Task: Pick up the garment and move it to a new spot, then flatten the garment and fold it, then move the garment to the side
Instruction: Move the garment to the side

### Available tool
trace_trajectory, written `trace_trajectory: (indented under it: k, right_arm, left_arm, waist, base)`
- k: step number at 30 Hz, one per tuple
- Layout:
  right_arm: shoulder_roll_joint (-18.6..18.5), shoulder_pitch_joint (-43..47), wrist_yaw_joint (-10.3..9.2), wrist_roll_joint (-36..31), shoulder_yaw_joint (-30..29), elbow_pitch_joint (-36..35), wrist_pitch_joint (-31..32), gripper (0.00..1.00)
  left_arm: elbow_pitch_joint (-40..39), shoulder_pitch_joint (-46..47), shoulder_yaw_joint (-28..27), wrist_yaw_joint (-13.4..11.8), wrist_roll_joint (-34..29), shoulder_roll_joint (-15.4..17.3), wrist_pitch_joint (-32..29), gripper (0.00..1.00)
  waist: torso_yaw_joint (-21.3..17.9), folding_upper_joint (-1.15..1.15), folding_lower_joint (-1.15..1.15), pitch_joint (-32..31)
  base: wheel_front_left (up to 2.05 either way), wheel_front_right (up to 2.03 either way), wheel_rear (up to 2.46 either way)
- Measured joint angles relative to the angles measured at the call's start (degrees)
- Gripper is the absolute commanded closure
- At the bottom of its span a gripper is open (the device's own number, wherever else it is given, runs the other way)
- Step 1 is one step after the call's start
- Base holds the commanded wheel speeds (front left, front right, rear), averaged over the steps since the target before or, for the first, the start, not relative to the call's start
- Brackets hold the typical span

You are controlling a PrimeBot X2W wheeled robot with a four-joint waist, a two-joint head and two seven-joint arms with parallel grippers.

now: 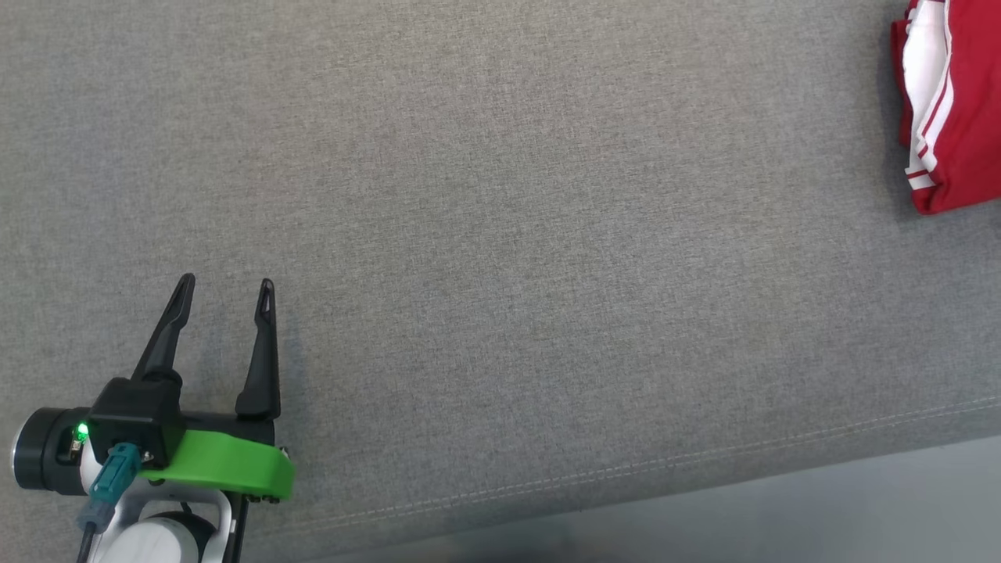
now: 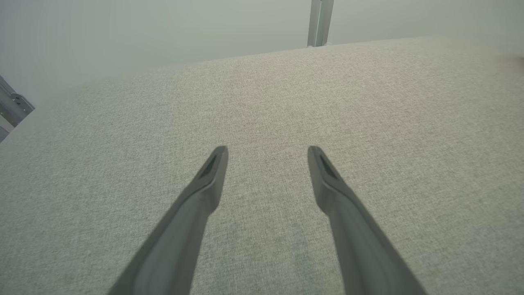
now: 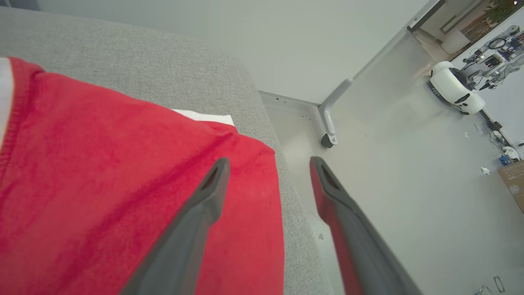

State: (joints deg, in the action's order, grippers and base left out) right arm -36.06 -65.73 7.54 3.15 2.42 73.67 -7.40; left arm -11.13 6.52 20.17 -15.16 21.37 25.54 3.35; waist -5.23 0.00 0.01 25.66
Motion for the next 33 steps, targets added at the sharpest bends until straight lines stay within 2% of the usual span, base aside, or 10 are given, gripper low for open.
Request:
trace_trajectory:
  k: [10,13,20,23,33]
  right_arm:
    - [4.3,-0.3,-0.01,-3.3,-1.5,-0.5,-3.0,0.0]
    - [6.9,-0.3,-0.01,-1.5,-1.4,-1.2,-4.4,0.0]
    - [11.4,2.9,-0.01,3.8,3.1,-4.9,-6.6,0.0]
    - [13.2,6.4,-0.01,7.1,6.4,-8.0,-7.1,0.0]
    - [17.3,16.8,-0.01,14.2,10.0,-16.4,-7.6,0.0]
  left_arm:
    - [1.5,0.6,0.6,0.3,0.7,-1.2,1.3,0.0]
    - [2.8,1.2,0.9,1.0,1.7,-2.3,2.4,0.0]
    - [7.3,2.0,0.4,3.1,5.7,-5.5,6.6,0.0]
    - [10.4,2.2,-0.5,3.1,6.4,-6.2,8.5,0.0]
    - [15.5,-0.3,-1.9,2.8,8.4,-7.8,10.1,0.0]
  waist:
    - [-0.9,0.0,0.0,-2.7]
    - [-1.0,0.0,0.0,-4.4]
    - [-0.8,0.0,-0.01,-9.6]
    - [-0.6,0.0,-0.01,-13.0]
    - [0.5,0.0,-0.01,-20.2]
  base:
    - [0.0,0.0,0.0]
    - [0.0,0.0,0.0]
    - [0.0,0.0,0.0]
    - [0.0,0.0,0.0]
    - [0.0,0.0,0.0]
